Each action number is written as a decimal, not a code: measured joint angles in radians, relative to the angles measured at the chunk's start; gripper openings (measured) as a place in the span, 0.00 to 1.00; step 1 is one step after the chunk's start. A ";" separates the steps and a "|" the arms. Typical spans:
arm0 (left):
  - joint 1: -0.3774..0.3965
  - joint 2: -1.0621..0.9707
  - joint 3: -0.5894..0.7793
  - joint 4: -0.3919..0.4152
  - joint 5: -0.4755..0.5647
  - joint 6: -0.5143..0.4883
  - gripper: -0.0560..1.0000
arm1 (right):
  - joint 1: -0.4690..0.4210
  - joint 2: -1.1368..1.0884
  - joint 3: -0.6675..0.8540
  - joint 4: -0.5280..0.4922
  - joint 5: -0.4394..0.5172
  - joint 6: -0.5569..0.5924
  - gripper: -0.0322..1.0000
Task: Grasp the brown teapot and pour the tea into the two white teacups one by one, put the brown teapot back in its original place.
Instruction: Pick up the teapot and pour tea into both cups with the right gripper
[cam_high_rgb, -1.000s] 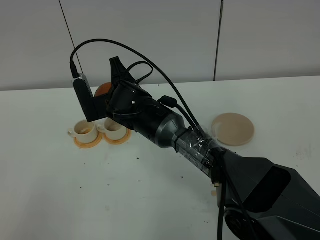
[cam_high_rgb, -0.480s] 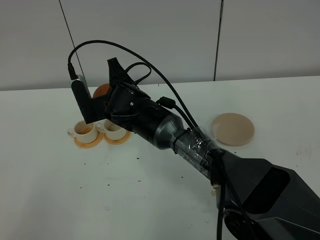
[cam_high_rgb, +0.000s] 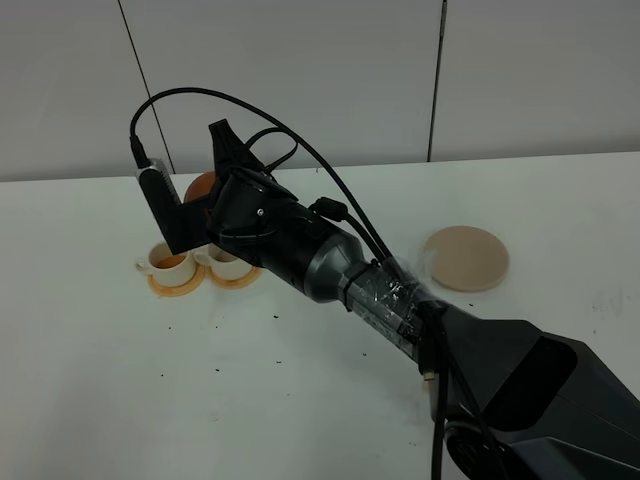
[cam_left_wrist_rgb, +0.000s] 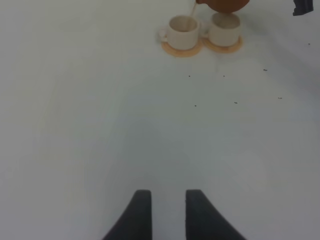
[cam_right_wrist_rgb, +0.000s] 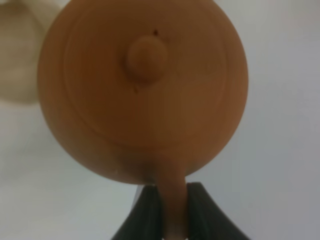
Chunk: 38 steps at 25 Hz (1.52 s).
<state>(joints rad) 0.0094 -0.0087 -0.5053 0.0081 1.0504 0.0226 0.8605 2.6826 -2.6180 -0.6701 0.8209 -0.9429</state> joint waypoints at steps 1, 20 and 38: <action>0.000 0.000 0.000 0.000 0.000 0.000 0.28 | 0.002 0.004 0.000 -0.001 0.000 0.000 0.12; 0.000 0.000 0.000 0.000 0.000 -0.001 0.28 | 0.017 0.012 0.000 -0.026 -0.005 -0.002 0.12; 0.000 0.000 0.000 0.000 0.000 0.000 0.28 | 0.017 0.012 0.000 -0.039 -0.006 -0.002 0.12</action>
<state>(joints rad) 0.0094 -0.0087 -0.5053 0.0081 1.0504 0.0227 0.8774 2.6942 -2.6180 -0.7096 0.8153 -0.9449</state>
